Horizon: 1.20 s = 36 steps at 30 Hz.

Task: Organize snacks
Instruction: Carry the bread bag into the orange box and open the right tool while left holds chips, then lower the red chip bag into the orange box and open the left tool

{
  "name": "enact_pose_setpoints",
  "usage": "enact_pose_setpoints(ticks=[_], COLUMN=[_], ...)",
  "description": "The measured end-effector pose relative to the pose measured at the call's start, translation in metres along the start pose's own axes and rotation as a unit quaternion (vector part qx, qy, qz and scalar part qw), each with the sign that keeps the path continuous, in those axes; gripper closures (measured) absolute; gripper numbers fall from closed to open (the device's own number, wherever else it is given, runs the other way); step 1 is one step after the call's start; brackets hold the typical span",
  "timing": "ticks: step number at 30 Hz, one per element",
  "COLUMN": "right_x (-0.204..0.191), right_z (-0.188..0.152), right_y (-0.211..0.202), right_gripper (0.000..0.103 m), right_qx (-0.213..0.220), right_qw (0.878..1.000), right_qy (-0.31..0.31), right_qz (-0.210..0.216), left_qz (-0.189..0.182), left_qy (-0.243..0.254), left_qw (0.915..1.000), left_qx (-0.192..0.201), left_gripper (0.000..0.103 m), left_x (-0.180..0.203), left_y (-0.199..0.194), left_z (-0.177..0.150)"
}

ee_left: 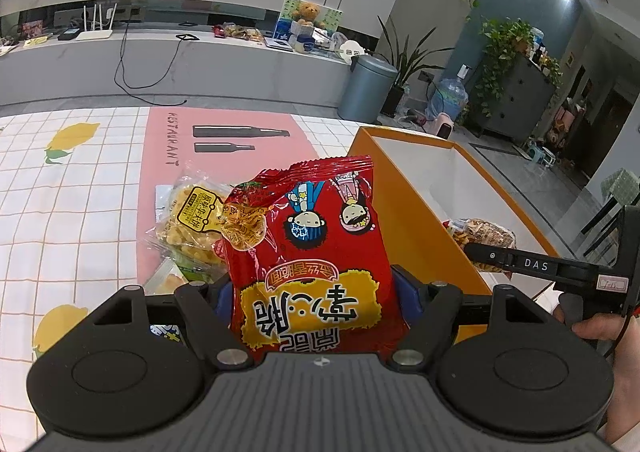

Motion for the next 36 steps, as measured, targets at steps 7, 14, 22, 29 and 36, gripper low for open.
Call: enact_pose_setpoints(ticks=[7, 14, 22, 29, 36], right_x=[0.006, 0.026, 0.050, 0.078, 0.110], right_z=[0.008, 0.025, 0.038, 0.046, 0.048], right_y=[-0.008, -0.019, -0.038, -0.056, -0.075], right_gripper=[0.044, 0.044, 0.044, 0.042, 0.042], right_qx=[0.018, 0.045, 0.081, 0.113, 0.134], right_qw=[0.999, 0.997, 0.991, 0.984, 0.977], right_qy=[0.022, 0.069, 0.107, 0.135, 0.156], right_qz=[0.014, 0.014, 0.008, -0.020, -0.052], left_qz=[-0.009, -0.025, -0.065, -0.097, -0.062], left_qy=[0.002, 0.021, 0.020, 0.010, 0.006], left_qw=[0.9999, 0.9994, 0.9977, 0.9947, 0.9955], left_qx=[-0.003, -0.007, -0.005, -0.033, -0.072], left_gripper=[0.017, 0.017, 0.017, 0.017, 0.017], left_x=[0.007, 0.042, 0.106, 0.164, 0.194], left_y=[0.001, 0.005, 0.026, 0.072, 0.123], left_z=[-0.001, 0.001, 0.009, 0.007, -0.002])
Point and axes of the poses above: each gripper's, at about its wrist camera, not at the fingertips, and y roughly the way its jaws point, x to its right, z to its top, the point moved 3 cm from there along y, roughly the way its jaws point, and after that the axes turned 13 degrees about x, right-handed, at the moved point
